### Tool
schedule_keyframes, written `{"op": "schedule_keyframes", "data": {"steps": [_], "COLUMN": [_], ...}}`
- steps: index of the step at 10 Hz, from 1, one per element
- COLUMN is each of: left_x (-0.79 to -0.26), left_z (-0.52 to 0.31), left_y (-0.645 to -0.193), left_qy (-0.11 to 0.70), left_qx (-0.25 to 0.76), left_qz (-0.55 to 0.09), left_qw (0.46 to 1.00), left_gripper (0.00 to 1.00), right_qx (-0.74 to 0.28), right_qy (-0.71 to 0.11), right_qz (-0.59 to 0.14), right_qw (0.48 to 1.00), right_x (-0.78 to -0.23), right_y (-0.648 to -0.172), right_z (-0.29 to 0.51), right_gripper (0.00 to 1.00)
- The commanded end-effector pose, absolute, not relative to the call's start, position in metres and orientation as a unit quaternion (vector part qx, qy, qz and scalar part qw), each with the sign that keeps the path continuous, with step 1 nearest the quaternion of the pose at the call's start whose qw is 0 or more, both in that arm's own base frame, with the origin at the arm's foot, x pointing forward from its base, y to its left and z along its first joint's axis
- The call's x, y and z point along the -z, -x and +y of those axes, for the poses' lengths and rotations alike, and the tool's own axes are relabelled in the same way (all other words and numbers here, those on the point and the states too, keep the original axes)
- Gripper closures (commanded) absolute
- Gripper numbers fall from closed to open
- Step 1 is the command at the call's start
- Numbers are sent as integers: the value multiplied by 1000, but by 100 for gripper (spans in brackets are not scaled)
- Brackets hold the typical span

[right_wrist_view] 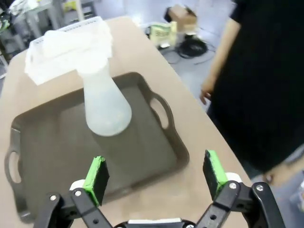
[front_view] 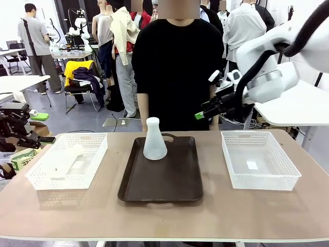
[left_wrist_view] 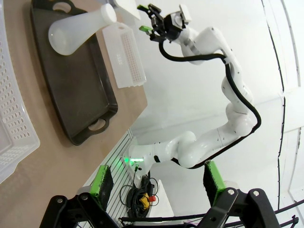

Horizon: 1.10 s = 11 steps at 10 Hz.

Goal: Prepare the laboratory tools.
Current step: Pick up the Big flask that the person points to.

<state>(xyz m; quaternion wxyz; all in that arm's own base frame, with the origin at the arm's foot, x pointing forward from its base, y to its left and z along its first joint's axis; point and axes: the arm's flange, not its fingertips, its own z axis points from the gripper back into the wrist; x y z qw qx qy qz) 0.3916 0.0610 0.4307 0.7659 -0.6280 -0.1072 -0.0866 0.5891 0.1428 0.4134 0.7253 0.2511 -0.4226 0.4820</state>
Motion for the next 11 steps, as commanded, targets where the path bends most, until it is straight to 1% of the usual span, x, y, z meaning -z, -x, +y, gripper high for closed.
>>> {"op": "schedule_keyframes", "data": {"steps": [1, 3, 6, 7, 8, 11], "left_x": [-431, -431, -431, -431, -431, -431], "left_z": [60, 60, 60, 60, 60, 60], "left_y": [-390, -390, -390, -390, -390, -390], "left_qy": [628, 628, 628, 628, 628, 628], "left_qx": [89, 89, 89, 89, 89, 89], "left_qz": [-116, -116, -116, -116, -116, -116], "left_qw": [765, 765, 765, 765, 765, 765], "left_gripper": [0, 0, 0, 0, 0, 0], "right_qx": [-434, -395, -377, -374, -375, -375], "right_qy": [-238, -246, -246, -248, -244, -244], "right_qz": [-448, -475, -502, -502, -483, -483], "right_qw": [744, 746, 739, 739, 753, 753], "right_x": [-413, -408, -408, -406, -415, -415], "right_y": [-545, -524, -522, -526, -524, -524], "right_z": [120, 92, 81, 83, 77, 77], "right_gripper": [0, 0, 0, 0, 0, 0]}}
